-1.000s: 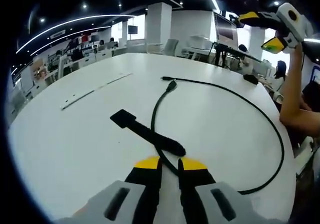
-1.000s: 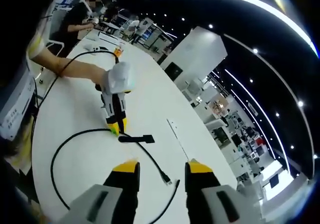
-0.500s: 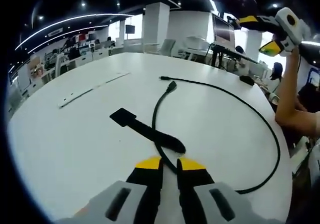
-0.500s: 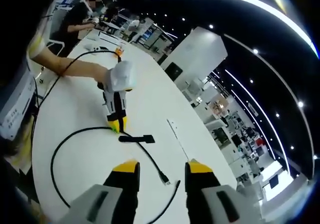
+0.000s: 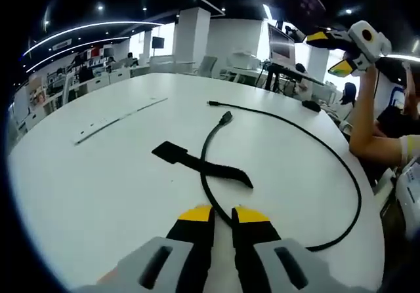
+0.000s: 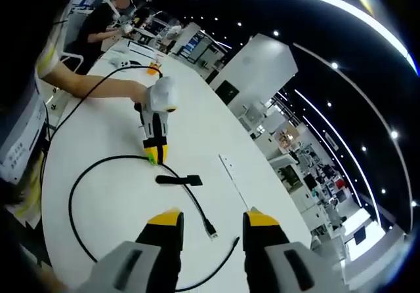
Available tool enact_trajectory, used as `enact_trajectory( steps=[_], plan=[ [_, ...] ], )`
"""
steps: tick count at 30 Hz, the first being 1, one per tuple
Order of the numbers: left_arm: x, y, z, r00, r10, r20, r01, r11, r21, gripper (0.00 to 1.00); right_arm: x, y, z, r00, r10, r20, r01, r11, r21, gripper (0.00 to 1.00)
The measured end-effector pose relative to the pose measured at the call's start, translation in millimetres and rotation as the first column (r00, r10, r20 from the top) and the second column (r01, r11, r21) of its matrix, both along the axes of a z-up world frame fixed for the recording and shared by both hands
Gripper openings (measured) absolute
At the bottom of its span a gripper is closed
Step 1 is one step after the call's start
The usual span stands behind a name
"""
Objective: Find the charging cable on the desk, coil it up and secure with Velcro.
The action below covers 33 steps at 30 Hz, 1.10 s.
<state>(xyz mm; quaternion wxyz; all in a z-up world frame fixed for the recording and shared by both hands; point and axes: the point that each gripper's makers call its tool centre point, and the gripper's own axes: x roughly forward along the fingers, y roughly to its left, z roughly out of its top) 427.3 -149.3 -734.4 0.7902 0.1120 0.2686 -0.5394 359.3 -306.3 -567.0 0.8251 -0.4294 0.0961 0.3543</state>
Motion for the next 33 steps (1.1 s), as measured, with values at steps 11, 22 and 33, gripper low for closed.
enact_trajectory(
  steps=[11,22,33],
  plan=[
    [9.9,-5,4.0,0.996,-0.082,0.023,0.083,0.996,-0.022,0.12,5,-2,-1.7,1.000,-0.016,-0.013,0.016,1.000,0.006,0.37],
    [25.8,-19,8.7,0.993,-0.100,0.057,0.102,0.994,-0.037,0.02,14,-11,-2.3,0.999,-0.043,-0.021,0.043,0.999,0.027,0.37],
    [35.1,-16,11.3,0.997,-0.056,0.052,0.059,0.997,-0.056,0.02,23,-13,-5.5,0.998,-0.041,-0.043,0.042,0.998,0.035,0.37]
  ],
)
